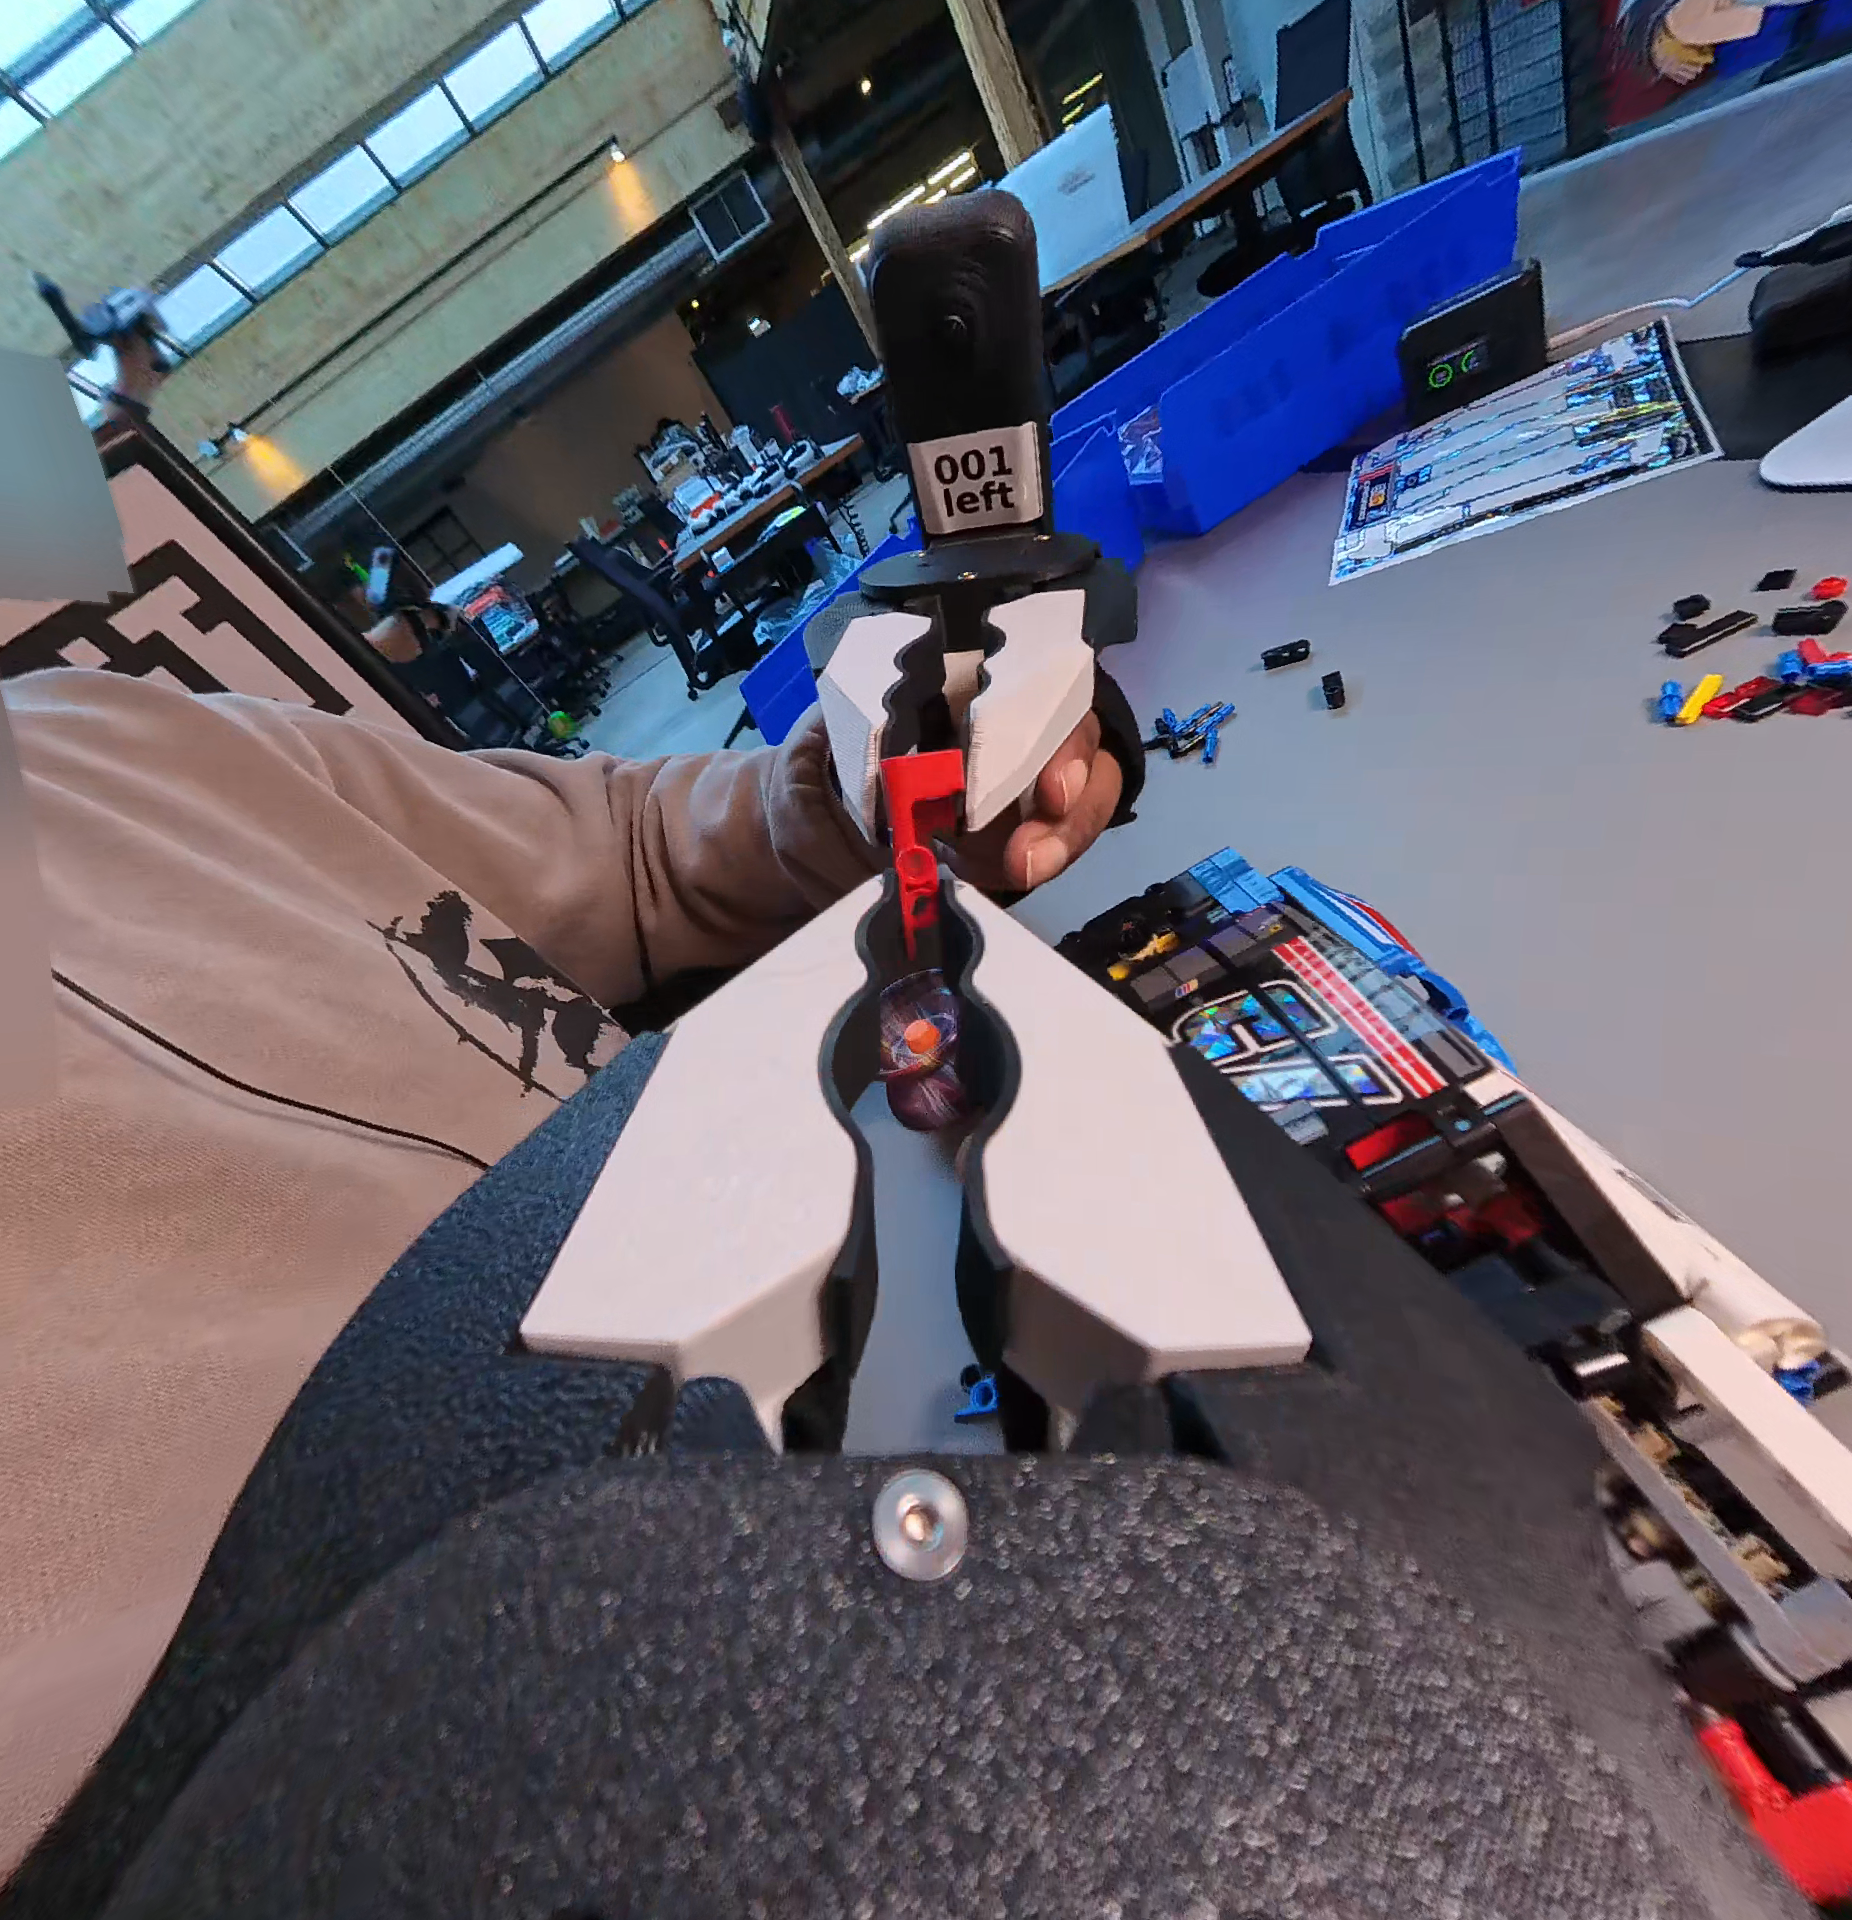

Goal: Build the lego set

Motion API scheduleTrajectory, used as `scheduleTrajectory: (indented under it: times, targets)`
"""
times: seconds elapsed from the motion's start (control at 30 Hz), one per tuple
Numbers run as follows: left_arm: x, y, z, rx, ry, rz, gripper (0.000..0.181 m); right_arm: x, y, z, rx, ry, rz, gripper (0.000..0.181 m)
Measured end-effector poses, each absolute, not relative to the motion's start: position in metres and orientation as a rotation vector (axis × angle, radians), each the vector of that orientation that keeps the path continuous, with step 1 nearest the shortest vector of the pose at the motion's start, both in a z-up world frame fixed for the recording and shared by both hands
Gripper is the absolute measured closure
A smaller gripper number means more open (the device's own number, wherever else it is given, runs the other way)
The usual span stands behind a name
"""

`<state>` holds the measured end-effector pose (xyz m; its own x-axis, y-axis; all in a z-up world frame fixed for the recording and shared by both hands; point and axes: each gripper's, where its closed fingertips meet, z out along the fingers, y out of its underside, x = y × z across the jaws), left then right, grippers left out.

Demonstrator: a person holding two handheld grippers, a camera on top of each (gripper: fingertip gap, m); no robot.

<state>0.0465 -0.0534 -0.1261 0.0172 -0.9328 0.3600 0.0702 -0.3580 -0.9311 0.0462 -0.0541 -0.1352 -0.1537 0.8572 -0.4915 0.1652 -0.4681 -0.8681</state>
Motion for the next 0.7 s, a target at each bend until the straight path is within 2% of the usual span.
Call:
scheduleTrajectory:
  times: [0.2,0.3,0.4,0.47,0.7]
  targets:
    - [0.046,-0.047,-0.129,-1.466,0.925,-1.406,0.168,0.049,-0.048,-0.138,-1.657,-1.078,1.696,0.181]
    - [0.043,-0.038,-0.135,-1.481,0.946,-1.211,0.155,0.052,-0.038,-0.142,-1.733,-0.922,1.774,0.181]
    - [0.046,-0.033,-0.144,-1.518,1.018,-1.002,0.166,0.053,-0.035,-0.150,-1.780,-0.861,1.757,0.181]
    - [0.048,-0.028,-0.150,-1.551,1.027,-0.940,0.166,0.055,-0.030,-0.155,-1.817,-0.825,1.733,0.181]
    - [0.050,-0.022,-0.174,-1.783,1.013,-1.112,0.166,0.067,-0.015,-0.166,-1.883,-0.786,1.597,0.176]
